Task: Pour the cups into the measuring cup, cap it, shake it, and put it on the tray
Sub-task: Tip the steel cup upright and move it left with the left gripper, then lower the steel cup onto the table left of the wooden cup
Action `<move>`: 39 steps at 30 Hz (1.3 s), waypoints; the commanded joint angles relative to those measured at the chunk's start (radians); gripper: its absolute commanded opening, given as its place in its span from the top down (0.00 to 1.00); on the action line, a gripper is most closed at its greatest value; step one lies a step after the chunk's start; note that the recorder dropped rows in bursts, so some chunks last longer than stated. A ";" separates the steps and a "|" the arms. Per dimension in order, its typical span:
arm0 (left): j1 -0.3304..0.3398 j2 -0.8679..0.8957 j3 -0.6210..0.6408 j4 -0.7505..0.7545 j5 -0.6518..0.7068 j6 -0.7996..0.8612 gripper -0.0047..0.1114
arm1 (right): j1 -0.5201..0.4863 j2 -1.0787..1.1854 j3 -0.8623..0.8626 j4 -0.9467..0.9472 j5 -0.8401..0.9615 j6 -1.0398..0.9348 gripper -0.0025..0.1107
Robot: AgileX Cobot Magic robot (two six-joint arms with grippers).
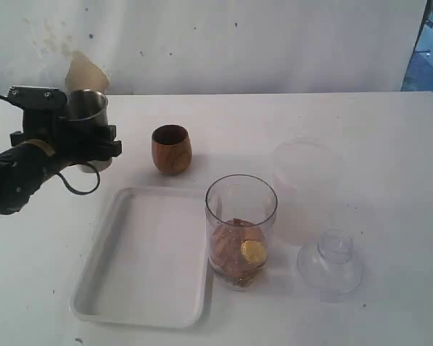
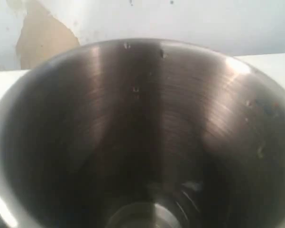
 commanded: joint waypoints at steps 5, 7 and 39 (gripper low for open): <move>0.004 0.073 -0.172 0.110 0.089 -0.082 0.96 | 0.003 -0.005 0.003 0.000 -0.010 0.001 0.98; 0.004 0.089 -0.189 0.108 0.112 -0.084 0.96 | 0.003 -0.005 0.003 0.000 -0.010 0.001 0.98; 0.004 0.207 -0.188 0.082 0.043 -0.052 0.13 | 0.003 -0.005 0.003 0.000 -0.010 0.001 0.98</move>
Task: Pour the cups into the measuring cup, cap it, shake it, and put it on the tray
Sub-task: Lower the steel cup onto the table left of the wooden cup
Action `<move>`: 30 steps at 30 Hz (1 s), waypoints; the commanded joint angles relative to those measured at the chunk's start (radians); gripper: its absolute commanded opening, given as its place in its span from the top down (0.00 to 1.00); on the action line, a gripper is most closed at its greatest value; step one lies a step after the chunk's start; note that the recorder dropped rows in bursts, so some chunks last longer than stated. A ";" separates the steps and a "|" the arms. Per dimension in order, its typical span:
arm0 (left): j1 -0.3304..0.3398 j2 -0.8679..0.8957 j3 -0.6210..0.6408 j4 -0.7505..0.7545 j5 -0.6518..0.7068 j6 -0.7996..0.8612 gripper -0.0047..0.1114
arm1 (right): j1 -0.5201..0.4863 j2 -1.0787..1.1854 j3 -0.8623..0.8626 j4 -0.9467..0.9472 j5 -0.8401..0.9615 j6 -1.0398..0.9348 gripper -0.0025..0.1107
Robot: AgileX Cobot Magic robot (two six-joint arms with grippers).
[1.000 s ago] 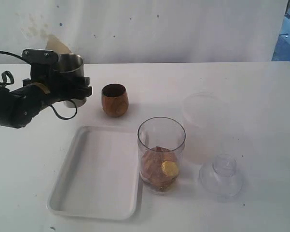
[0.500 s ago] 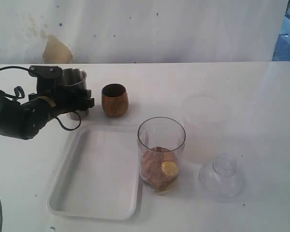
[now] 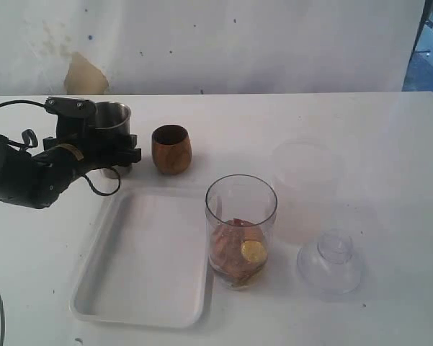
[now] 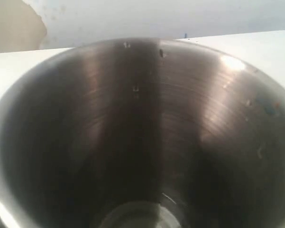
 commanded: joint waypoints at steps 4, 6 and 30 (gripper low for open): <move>0.000 0.000 -0.002 -0.009 0.050 0.002 0.06 | 0.003 -0.005 0.003 0.000 -0.010 0.001 0.98; 0.000 -0.002 -0.002 -0.009 0.062 0.002 0.06 | 0.003 -0.005 0.003 0.000 -0.010 0.001 0.98; 0.000 -0.285 0.341 -0.018 -0.042 0.001 0.06 | 0.003 -0.005 0.003 0.000 -0.010 0.001 0.98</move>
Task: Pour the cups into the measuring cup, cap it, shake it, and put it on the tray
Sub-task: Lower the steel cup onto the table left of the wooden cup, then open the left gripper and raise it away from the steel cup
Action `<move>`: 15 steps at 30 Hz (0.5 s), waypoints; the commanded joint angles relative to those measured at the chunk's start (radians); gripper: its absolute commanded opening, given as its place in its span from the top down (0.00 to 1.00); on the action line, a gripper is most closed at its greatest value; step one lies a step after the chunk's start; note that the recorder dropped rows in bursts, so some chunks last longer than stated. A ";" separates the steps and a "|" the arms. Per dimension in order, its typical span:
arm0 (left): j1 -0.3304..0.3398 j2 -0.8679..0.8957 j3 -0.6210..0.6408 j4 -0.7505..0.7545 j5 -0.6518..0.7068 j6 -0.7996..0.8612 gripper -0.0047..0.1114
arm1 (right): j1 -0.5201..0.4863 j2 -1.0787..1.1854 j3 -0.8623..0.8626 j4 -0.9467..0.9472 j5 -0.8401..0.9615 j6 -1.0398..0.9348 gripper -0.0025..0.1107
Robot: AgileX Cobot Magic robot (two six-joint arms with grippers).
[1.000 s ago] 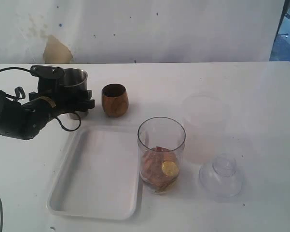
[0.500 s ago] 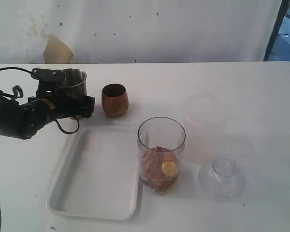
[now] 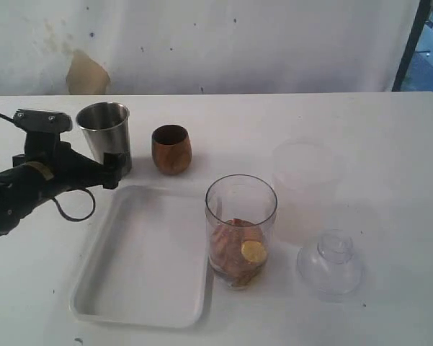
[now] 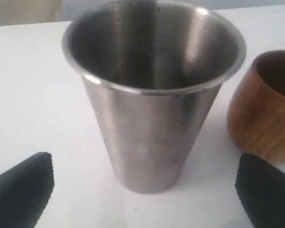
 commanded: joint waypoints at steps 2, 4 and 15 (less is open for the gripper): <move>0.000 -0.123 0.103 -0.014 -0.051 -0.005 0.06 | 0.003 -0.005 0.003 0.000 -0.010 0.001 0.98; 0.000 -0.176 0.138 -0.014 -0.055 -0.005 0.06 | 0.003 -0.005 0.003 0.000 -0.010 0.001 0.98; 0.000 -0.563 0.327 -0.014 -0.009 -0.003 0.06 | 0.003 -0.005 0.003 0.000 -0.010 0.001 0.98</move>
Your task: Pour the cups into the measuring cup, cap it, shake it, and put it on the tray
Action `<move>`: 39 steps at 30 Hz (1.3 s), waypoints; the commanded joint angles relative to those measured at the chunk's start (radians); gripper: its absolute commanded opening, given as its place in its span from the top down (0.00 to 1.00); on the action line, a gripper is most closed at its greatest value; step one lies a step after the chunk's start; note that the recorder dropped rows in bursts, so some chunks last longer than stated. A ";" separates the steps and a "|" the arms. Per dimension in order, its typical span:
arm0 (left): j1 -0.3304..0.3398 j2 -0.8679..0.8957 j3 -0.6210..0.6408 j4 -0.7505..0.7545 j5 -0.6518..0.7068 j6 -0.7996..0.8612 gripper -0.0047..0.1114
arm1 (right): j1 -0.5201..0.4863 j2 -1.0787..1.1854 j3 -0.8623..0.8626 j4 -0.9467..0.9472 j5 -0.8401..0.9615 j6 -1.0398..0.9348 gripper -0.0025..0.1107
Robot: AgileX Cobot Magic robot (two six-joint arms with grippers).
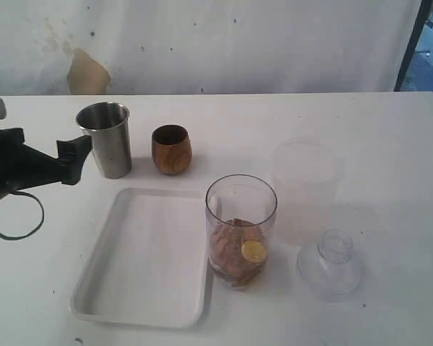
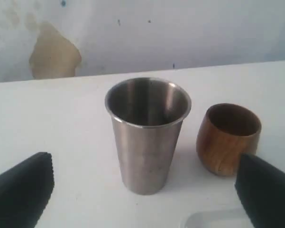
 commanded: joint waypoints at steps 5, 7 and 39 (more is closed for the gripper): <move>0.000 -0.404 0.051 -0.010 0.201 -0.012 0.06 | 0.003 -0.005 0.003 0.000 -0.010 0.001 0.98; 0.000 -0.519 0.051 -0.010 0.253 -0.043 0.06 | 0.003 -0.005 0.003 0.000 -0.010 0.001 0.98; 0.000 -0.993 0.051 -0.010 0.449 -0.107 0.06 | 0.003 -0.005 0.003 0.000 -0.010 0.001 0.98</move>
